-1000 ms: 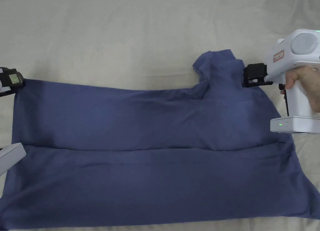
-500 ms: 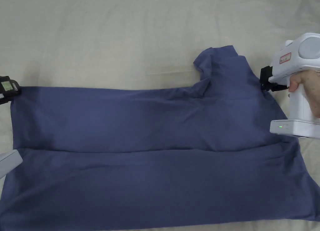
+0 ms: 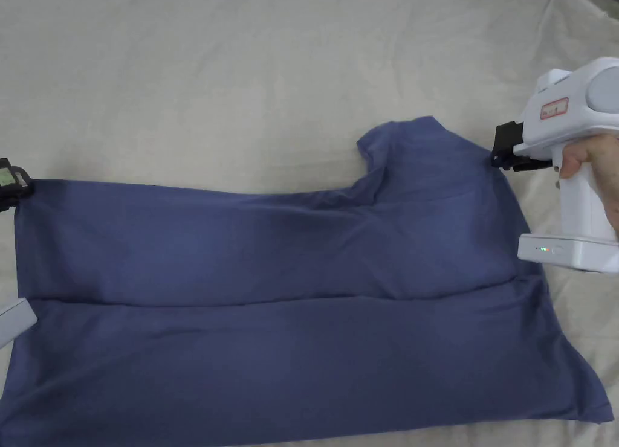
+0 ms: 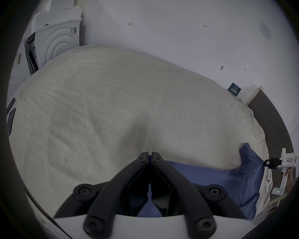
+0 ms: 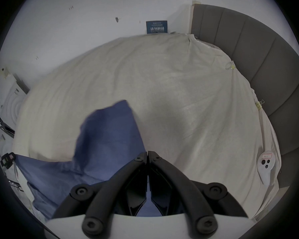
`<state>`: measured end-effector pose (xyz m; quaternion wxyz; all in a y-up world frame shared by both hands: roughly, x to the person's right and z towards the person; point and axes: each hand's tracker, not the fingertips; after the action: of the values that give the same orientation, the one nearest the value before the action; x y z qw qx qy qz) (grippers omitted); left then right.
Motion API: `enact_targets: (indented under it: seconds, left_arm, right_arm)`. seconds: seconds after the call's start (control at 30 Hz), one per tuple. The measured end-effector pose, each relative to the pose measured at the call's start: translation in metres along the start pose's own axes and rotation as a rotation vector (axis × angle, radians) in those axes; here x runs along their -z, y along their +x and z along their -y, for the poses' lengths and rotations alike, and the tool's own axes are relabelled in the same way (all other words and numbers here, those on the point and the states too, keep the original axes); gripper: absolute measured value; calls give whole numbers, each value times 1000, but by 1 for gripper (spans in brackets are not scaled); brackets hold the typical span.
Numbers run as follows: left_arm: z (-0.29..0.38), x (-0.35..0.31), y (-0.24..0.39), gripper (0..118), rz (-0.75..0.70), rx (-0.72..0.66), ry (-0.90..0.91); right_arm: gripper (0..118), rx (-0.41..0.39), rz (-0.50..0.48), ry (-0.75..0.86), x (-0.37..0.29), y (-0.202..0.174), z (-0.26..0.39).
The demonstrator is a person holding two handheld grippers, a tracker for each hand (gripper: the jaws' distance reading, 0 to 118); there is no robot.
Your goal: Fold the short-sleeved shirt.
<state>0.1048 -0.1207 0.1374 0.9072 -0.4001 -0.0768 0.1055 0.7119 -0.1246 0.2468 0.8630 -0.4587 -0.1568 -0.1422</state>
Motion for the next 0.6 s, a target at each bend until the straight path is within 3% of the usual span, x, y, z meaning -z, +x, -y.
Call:
enact_targets:
  seconds: [0.23,0.6]
  left_arm:
    - [10,-55,-14,0,51,-14,78]
    - [92,-115,-55,0,74,-13,80]
  right_arm:
    - [0,-44,-43,123,-96,11,44]
    - [0,22,-28,171,-162,52,161]
